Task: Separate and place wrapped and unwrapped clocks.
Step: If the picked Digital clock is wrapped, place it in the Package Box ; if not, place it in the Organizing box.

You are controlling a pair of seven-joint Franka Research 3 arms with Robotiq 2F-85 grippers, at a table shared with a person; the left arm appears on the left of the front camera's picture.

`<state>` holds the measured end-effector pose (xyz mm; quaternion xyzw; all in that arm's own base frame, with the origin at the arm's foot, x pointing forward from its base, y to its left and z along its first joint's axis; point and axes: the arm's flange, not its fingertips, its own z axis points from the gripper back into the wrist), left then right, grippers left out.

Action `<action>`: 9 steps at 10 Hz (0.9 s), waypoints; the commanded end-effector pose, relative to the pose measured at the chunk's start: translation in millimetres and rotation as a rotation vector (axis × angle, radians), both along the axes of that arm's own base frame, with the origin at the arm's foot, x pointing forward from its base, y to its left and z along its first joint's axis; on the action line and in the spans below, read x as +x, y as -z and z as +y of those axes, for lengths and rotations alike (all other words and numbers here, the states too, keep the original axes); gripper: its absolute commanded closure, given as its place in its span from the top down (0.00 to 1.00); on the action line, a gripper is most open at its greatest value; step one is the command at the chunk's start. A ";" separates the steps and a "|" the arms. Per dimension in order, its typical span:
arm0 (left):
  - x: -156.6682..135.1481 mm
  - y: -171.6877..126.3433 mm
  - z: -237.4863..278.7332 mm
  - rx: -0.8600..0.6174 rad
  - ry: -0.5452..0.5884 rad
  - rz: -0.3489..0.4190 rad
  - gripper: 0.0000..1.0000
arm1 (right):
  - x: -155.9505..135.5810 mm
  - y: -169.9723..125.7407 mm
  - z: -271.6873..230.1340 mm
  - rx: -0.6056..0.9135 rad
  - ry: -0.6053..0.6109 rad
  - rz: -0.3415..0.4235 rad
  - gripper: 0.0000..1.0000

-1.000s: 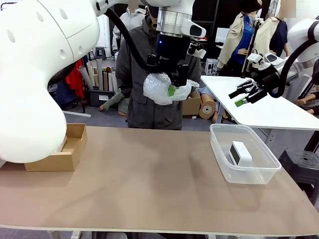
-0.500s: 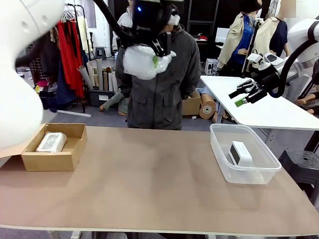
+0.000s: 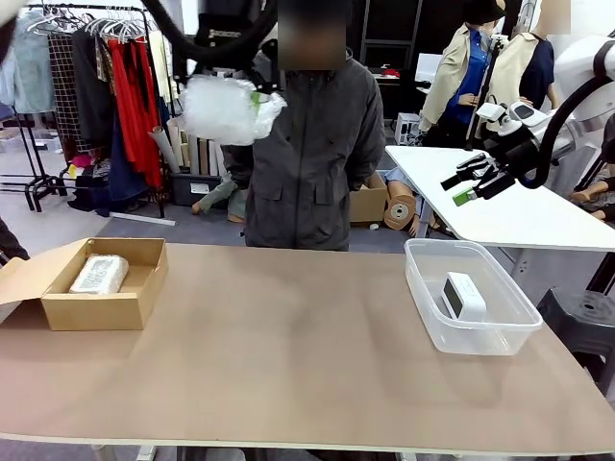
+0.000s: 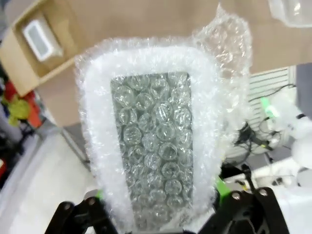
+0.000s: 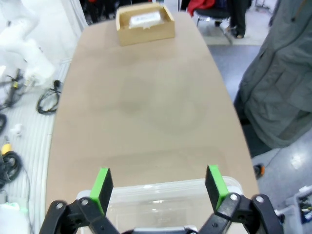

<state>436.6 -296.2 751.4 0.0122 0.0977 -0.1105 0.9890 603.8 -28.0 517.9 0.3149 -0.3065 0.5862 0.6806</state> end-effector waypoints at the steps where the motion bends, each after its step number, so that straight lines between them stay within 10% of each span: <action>1: -61.6 53.9 53.7 0.014 -0.051 0.126 0.00 | -0.6 -1.2 1.7 -0.006 0.010 -0.011 1.00; 2: -68.6 58.6 65.5 0.037 -0.076 0.154 0.00 | -0.6 -1.2 1.7 -0.006 0.010 -0.011 1.00; 9: -65.6 63.3 150.8 0.081 -0.258 -0.286 0.00 | -0.6 -1.2 1.7 -0.006 0.010 -0.011 1.00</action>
